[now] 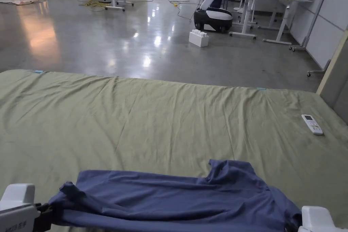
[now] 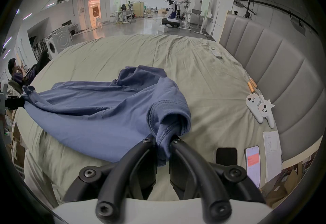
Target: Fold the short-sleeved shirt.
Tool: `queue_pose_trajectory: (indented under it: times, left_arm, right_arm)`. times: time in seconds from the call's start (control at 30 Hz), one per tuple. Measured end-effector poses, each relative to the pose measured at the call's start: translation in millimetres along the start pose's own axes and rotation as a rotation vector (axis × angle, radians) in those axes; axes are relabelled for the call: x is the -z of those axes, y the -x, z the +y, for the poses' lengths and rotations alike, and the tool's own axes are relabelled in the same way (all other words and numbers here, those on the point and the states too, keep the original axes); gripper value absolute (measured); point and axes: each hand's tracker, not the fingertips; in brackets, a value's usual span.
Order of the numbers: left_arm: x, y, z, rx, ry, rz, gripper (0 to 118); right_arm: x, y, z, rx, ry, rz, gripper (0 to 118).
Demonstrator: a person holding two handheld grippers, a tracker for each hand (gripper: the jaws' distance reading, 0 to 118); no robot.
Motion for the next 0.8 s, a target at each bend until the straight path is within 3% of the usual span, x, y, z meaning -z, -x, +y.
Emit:
queue_pose_trajectory:
  times: [0.2,0.53,0.6,0.63,0.8]
  left_arm:
    - [-16,5,-59,0.013,0.084,0.004,6]
    - [-5,11,-129,-0.032,0.191,0.036,6]
    - [5,10,-134,-0.025,0.215,0.048,6]
    - [10,9,-135,-0.023,0.225,0.052,6]
    - [28,7,-139,-0.025,0.250,0.069,6]
  right_arm:
    - [-25,11,-54,-0.034,0.088,-0.004,12]
    - [-9,34,-131,-0.054,0.255,-0.045,12]
    - [-15,27,-109,-0.077,0.254,-0.058,12]
    - [-10,39,-115,-0.033,0.175,0.023,12]
    - [-10,38,-117,-0.053,0.177,-0.010,13]
